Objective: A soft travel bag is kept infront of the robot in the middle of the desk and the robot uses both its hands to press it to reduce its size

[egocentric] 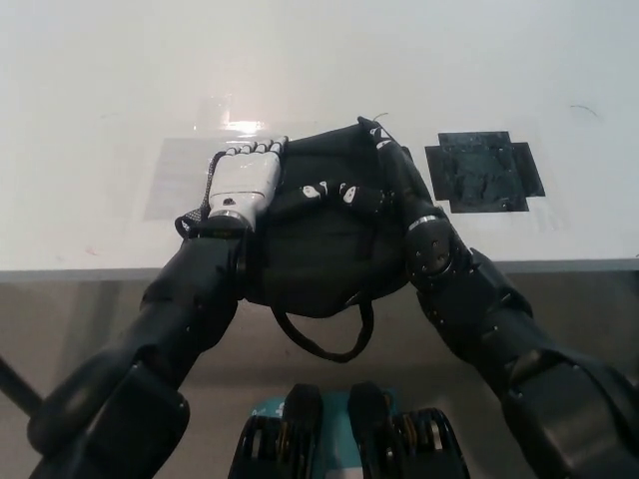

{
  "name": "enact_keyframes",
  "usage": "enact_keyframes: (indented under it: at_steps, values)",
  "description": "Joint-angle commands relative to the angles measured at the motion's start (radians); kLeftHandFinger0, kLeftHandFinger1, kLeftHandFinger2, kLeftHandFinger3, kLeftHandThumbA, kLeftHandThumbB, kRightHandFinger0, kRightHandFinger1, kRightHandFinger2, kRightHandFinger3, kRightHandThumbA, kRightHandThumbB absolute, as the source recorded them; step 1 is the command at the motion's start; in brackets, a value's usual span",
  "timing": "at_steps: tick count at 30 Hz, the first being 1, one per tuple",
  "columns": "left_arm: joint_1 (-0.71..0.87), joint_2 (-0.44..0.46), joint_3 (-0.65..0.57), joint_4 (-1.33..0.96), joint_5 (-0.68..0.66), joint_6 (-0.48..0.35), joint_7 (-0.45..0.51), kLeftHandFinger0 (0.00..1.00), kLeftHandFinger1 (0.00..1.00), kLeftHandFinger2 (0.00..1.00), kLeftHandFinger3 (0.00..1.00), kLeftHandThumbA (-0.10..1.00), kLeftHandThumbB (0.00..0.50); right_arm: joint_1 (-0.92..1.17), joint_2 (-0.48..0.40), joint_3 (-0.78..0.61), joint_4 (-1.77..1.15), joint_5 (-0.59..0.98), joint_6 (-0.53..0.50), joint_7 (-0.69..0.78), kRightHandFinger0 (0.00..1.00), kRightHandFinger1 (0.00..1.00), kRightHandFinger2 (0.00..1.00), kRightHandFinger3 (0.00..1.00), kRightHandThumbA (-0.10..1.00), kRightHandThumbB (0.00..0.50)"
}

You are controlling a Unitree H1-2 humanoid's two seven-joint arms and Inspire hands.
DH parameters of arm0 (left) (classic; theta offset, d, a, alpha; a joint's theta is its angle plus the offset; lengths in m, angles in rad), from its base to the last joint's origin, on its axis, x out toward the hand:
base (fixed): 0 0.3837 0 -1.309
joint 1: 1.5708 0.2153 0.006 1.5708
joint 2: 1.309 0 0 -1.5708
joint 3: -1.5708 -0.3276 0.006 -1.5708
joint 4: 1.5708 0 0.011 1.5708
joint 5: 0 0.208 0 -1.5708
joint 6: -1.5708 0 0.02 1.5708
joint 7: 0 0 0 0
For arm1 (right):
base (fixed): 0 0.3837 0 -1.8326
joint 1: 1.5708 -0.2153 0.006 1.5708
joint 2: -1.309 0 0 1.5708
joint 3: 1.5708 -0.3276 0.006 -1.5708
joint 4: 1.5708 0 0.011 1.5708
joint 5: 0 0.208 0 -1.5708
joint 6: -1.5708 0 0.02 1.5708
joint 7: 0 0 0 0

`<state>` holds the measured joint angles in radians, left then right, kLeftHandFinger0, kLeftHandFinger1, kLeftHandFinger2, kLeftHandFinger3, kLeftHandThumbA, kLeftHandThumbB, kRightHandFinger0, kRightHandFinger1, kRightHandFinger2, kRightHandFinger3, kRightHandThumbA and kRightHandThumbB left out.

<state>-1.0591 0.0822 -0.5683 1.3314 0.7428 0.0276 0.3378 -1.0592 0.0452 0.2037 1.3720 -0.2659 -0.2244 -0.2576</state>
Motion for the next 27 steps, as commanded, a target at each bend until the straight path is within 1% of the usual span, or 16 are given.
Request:
enact_keyframes:
  at_steps: [1, 4, 6, 8, 9, 10, 11, 13, 15, 16, 18, 19, 20, 21, 22, 27]
  values:
    - [-0.035, 0.02, 0.0, 0.007, -0.025, -0.039, -0.072, 1.0, 1.0, 1.0, 1.0, 1.0, 0.0, -0.047, -0.021, 0.006, 0.023, -0.002, 0.046, 0.025, 1.0, 1.0, 1.0, 1.0, 1.0, 0.204]
    - [-0.072, 0.03, -0.011, -0.01, -0.016, -0.043, -0.072, 1.0, 1.0, 1.0, 1.0, 1.0, 0.0, -0.083, -0.041, 0.023, 0.013, -0.018, 0.046, 0.028, 1.0, 1.0, 1.0, 1.0, 1.0, 0.186]
    - [-0.097, 0.035, -0.013, -0.021, -0.013, -0.044, -0.071, 1.0, 1.0, 1.0, 1.0, 1.0, 0.0, -0.108, -0.052, 0.021, 0.004, -0.014, 0.054, 0.034, 1.0, 1.0, 1.0, 1.0, 1.0, 0.196]
    - [-0.138, 0.047, -0.014, -0.043, -0.012, -0.051, -0.069, 1.0, 1.0, 1.0, 1.0, 1.0, 0.0, -0.148, -0.072, 0.025, -0.008, -0.019, 0.037, 0.027, 1.0, 1.0, 1.0, 1.0, 1.0, 0.18]
    - [-0.143, 0.049, -0.014, -0.048, -0.013, -0.05, -0.072, 1.0, 1.0, 1.0, 1.0, 0.99, 0.0, -0.153, -0.075, 0.025, -0.009, -0.018, 0.034, 0.028, 1.0, 1.0, 1.0, 1.0, 1.0, 0.178]
    - [-0.164, 0.051, -0.01, -0.061, -0.014, -0.045, -0.067, 1.0, 1.0, 1.0, 1.0, 0.94, 0.0, -0.177, -0.086, 0.025, -0.014, -0.018, 0.047, 0.032, 1.0, 1.0, 1.0, 1.0, 1.0, 0.181]
    - [-0.165, 0.051, -0.01, -0.061, -0.015, -0.045, -0.068, 1.0, 1.0, 1.0, 1.0, 0.93, 0.0, -0.178, -0.086, 0.025, -0.014, -0.018, 0.047, 0.032, 1.0, 1.0, 1.0, 1.0, 1.0, 0.181]
    - [-0.236, 0.064, -0.007, -0.095, -0.012, -0.032, -0.092, 1.0, 1.0, 1.0, 1.0, 0.97, 0.0, -0.242, -0.118, 0.012, -0.031, -0.009, 0.023, 0.016, 1.0, 1.0, 1.0, 1.0, 1.0, 0.161]
    - [-0.288, 0.079, -0.005, -0.12, -0.011, -0.04, -0.109, 1.0, 1.0, 1.0, 1.0, 0.99, 0.0, -0.285, -0.142, 0.0, -0.062, -0.002, 0.007, 0.013, 1.0, 1.0, 1.0, 1.0, 1.0, 0.165]
    - [-0.307, 0.085, 0.0, -0.13, -0.015, -0.047, -0.111, 1.0, 1.0, 1.0, 1.0, 1.0, 0.0, -0.302, -0.151, 0.0, -0.081, -0.004, 0.01, 0.018, 1.0, 1.0, 1.0, 1.0, 1.0, 0.153]
    - [-0.34, 0.1, 0.011, -0.16, -0.021, -0.05, -0.117, 1.0, 1.0, 1.0, 1.0, 1.0, 0.0, -0.331, -0.167, 0.006, -0.119, -0.018, 0.02, 0.015, 1.0, 1.0, 1.0, 1.0, 1.0, 0.15]
    - [-0.355, 0.108, 0.01, -0.173, -0.017, -0.054, -0.113, 1.0, 1.0, 1.0, 1.0, 1.0, 0.0, -0.344, -0.173, -0.001, -0.129, -0.01, 0.027, 0.025, 1.0, 1.0, 1.0, 1.0, 1.0, 0.171]
    - [-0.365, 0.116, 0.01, -0.19, -0.013, -0.051, -0.111, 1.0, 1.0, 1.0, 1.0, 1.0, 0.0, -0.35, -0.177, -0.006, -0.15, -0.005, 0.032, 0.028, 1.0, 1.0, 1.0, 1.0, 1.0, 0.173]
    - [-0.385, 0.13, 0.024, -0.231, -0.025, -0.039, -0.147, 1.0, 1.0, 1.0, 1.0, 1.0, 0.003, -0.352, -0.187, -0.023, -0.203, 0.012, 0.043, 0.047, 1.0, 1.0, 1.0, 1.0, 1.0, 0.191]
    - [-0.389, 0.139, 0.041, -0.258, -0.041, -0.052, -0.147, 1.0, 1.0, 1.0, 1.0, 1.0, 0.0, -0.35, -0.194, -0.029, -0.226, 0.016, 0.027, 0.054, 1.0, 1.0, 1.0, 1.0, 1.0, 0.195]
    - [-0.399, 0.188, 0.077, -0.385, -0.036, -0.039, -0.152, 1.0, 1.0, 1.0, 1.0, 0.99, 0.015, -0.33, -0.211, -0.053, -0.371, 0.014, 0.105, 0.074, 1.0, 1.0, 1.0, 1.0, 1.0, 0.165]
